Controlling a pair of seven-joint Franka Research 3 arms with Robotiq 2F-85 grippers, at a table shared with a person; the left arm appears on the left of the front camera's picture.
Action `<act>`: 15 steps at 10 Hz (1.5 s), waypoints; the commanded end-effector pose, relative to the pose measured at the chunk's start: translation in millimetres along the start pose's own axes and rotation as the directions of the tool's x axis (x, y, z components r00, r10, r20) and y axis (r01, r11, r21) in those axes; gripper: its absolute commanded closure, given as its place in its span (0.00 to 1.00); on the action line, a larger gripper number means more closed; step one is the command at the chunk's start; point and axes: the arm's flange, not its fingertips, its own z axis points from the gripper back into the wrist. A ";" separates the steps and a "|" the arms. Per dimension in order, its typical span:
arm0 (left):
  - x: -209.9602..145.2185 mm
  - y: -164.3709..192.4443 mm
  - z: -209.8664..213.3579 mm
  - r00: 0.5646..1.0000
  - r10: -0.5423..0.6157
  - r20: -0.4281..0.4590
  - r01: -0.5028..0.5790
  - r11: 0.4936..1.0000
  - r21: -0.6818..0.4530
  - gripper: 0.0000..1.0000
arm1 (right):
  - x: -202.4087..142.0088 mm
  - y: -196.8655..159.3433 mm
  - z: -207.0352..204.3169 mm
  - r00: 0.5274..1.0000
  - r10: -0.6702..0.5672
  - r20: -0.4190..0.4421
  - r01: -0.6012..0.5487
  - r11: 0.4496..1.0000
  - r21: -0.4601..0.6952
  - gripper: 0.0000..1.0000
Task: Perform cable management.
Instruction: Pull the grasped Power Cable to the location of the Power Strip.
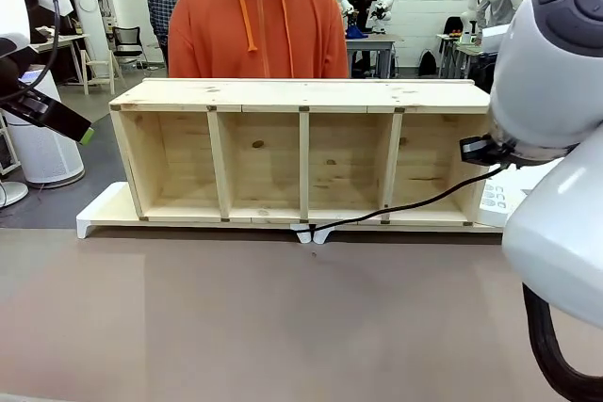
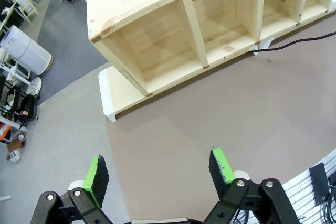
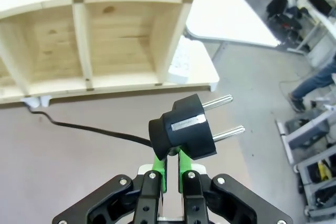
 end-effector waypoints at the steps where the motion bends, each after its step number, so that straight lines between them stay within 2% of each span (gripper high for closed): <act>1: 0.9 -0.7 -0.6 1.000 0.007 0.004 -0.007 1.000 -0.001 0.00 | -24.4 -35.1 -25.7 0.999 -0.036 -0.031 0.035 0.999 -0.024 0.87; 5: 0.9 -0.7 -0.6 1.000 0.007 0.004 -0.007 1.000 -0.001 0.00 | 6.1 -78.0 -65.2 0.995 -0.085 -0.045 0.084 0.996 -0.028 0.87; 8: 0.9 -0.7 -0.6 1.000 0.007 0.004 -0.007 1.000 -0.001 0.00 | 32.4 -92.3 -74.9 0.997 -0.043 -0.063 0.047 0.996 0.076 0.87; 11: 0.9 -0.7 -0.6 1.000 0.007 0.004 -0.007 1.000 -0.001 0.00 | 48.9 -92.7 -89.1 0.996 -0.037 -0.076 0.040 0.999 0.035 0.87; 12: 0.9 -0.7 -0.6 1.000 0.007 0.004 -0.007 1.000 -0.001 0.00 | 52.2 -86.5 -75.3 0.996 -0.046 -0.071 0.049 0.998 0.038 0.87; 15: 0.9 -0.7 -0.6 1.000 0.007 0.004 -0.007 1.000 -0.001 0.00 | 52.2 -86.5 -75.3 0.996 -0.046 -0.071 0.049 0.998 0.038 0.87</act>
